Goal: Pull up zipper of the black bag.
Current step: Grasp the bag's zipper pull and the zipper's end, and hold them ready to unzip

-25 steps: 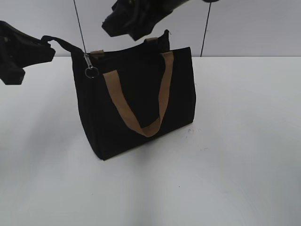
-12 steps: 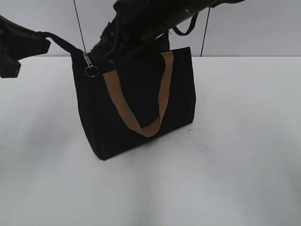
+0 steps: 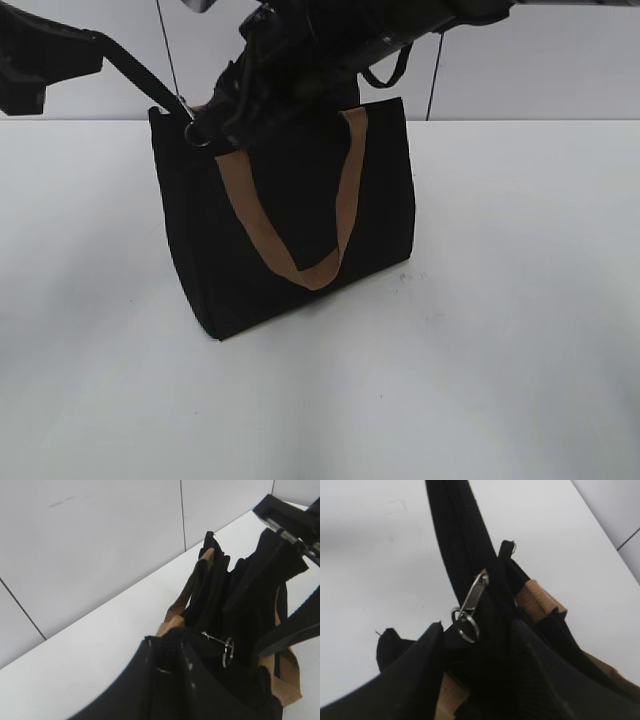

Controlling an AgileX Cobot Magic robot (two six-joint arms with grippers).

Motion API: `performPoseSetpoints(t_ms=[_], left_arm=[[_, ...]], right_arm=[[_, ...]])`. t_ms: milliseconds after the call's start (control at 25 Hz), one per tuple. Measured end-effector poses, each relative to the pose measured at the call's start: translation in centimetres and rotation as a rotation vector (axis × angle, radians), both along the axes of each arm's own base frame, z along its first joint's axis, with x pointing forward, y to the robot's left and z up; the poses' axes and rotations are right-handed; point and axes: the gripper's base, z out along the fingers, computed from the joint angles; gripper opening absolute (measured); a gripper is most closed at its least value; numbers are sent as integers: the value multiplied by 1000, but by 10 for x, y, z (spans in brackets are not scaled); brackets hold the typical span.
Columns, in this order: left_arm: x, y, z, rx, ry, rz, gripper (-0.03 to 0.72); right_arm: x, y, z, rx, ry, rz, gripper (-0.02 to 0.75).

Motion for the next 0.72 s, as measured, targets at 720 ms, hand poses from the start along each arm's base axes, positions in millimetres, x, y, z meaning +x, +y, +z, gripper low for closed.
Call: performPoseSetpoints(t_ms=[720], left_arm=[[-1,-2,0,-16,7,-15,72]], right_arm=[[6,5,-14,-42,-98,92,340]])
